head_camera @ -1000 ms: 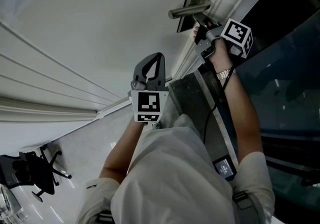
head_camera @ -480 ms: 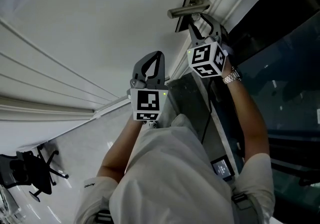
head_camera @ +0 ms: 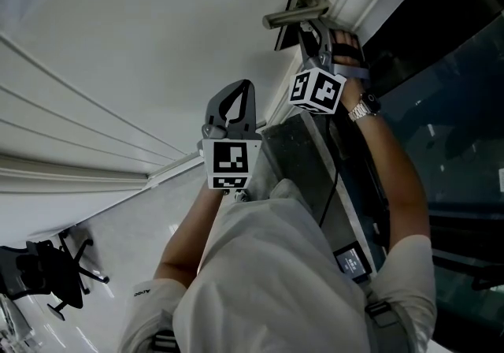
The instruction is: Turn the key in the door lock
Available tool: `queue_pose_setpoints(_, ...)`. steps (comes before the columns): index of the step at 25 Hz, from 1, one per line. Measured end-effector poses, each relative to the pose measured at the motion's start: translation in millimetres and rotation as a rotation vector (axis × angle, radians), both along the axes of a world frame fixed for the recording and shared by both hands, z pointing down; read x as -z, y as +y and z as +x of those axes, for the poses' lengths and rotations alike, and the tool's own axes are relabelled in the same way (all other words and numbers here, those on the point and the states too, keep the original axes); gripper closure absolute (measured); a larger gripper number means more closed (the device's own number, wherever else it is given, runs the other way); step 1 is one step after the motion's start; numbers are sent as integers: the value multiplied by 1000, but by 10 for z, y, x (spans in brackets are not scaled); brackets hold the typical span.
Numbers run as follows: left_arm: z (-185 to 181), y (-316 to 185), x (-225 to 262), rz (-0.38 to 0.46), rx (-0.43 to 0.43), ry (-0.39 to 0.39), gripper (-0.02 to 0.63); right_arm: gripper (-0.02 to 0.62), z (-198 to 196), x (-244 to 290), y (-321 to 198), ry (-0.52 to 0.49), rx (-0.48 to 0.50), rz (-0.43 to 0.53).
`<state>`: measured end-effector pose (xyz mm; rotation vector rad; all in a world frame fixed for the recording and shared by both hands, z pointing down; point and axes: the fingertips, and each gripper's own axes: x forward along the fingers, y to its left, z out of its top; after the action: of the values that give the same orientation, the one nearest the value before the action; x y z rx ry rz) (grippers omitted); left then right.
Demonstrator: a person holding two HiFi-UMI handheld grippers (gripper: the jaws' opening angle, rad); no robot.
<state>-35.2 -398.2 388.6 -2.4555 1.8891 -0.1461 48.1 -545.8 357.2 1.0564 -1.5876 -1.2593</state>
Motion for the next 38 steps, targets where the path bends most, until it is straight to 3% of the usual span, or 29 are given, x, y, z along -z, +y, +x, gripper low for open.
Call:
queue_pose_setpoints(2,-9,-4,-3,-1,1,0,597,492,-7,-12,6,25,-6,32)
queue_pose_setpoints(4,-23,-10,-5,-2,2,0,597,499,-3,-15,3,7,-23,32)
queue_pose_setpoints(10,-35,-22,-4,-4,2,4,597,505,-4,14,-4,-151,-53,-92)
queue_pose_setpoints(13,-27,-24,-11,-5,2,4,597,515,-2,38,-1,-285,-44,-176)
queue_pose_setpoints(17,-26,-28,-5,-4,0,2,597,586,21,64,-18,-590,-37,-369)
queue_pose_setpoints(23,-52,-37,8,-3,3,5,597,586,65,54,-55,-1030,-58,-674)
queue_pose_setpoints(29,-21,-22,-8,-4,-5,2,597,586,111,48,-80,-1751,-47,-1182)
queue_pose_setpoints(31,-20,-19,-8,-5,-5,-2,597,586,114,42,-81,-1935,-26,-1314)
queue_pose_setpoints(34,-23,-18,-3,-4,-6,-4,597,586,145,17,-99,-2073,-36,-1398)
queue_pose_setpoints(38,-19,-20,4,-2,-7,-4,597,586,139,18,-109,-2137,-36,-1440)
